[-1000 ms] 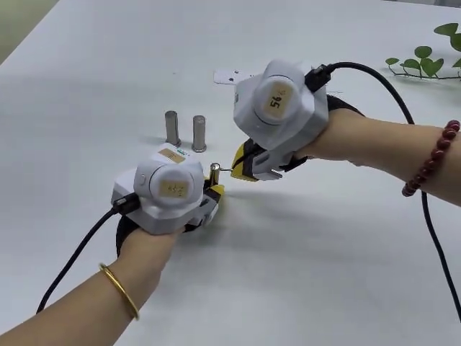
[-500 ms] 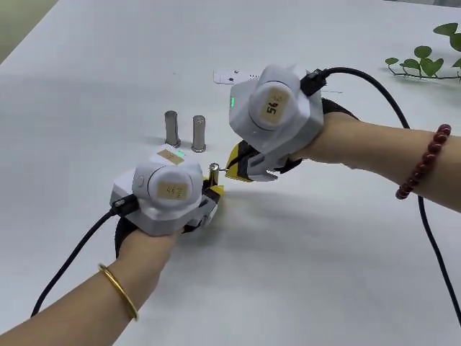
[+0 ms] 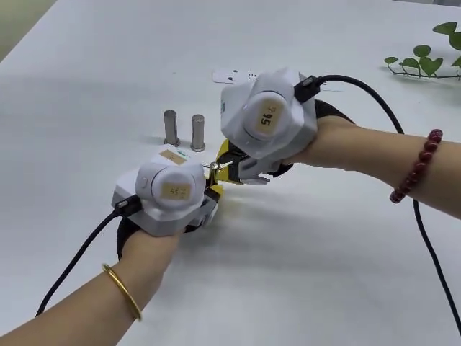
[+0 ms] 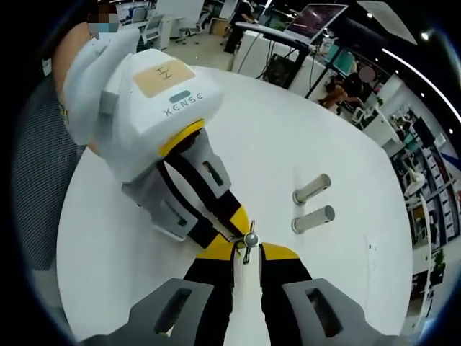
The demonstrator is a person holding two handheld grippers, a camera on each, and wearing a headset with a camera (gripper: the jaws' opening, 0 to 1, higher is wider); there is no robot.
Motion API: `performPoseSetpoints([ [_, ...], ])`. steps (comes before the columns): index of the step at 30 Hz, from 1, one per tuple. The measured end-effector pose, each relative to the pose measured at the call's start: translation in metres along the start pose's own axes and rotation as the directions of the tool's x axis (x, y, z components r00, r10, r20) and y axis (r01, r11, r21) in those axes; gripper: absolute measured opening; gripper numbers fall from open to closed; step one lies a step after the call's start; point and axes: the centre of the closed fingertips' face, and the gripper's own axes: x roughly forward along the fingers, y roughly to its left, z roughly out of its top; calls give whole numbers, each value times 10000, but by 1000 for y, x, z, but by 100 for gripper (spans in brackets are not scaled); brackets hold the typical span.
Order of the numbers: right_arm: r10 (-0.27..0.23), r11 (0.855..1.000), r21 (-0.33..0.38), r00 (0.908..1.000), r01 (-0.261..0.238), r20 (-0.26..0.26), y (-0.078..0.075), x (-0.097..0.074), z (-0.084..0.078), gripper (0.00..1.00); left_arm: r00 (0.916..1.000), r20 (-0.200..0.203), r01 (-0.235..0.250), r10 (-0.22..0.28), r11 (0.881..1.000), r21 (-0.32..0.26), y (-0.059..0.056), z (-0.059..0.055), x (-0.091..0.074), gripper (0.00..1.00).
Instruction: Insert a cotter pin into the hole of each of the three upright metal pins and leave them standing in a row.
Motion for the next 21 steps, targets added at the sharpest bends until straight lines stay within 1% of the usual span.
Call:
performPoseSetpoints([
  [3,-116,9999,61,9999,116,-33,-4,-6,-2,7,10000,9,-36,36,10000,-34,0,0,0,5],
  [6,-108,9991,407,9998,114,-148,-6,-9,-8,6,10000,17,-84,84,9999,-60,0,0,0,5],
  [11,-14,9967,808,9995,39,-307,-5,-6,-18,2,9999,13,-148,148,9999,-37,1,0,0,5],
  [14,68,9948,1022,9996,-39,-275,-4,-4,-19,0,9998,12,-195,195,9998,-85,0,0,-1,5],
  [21,93,9928,1196,9997,-65,-227,-4,1,-19,0,9997,21,-243,243,9996,-139,-1,0,-1,5],
])
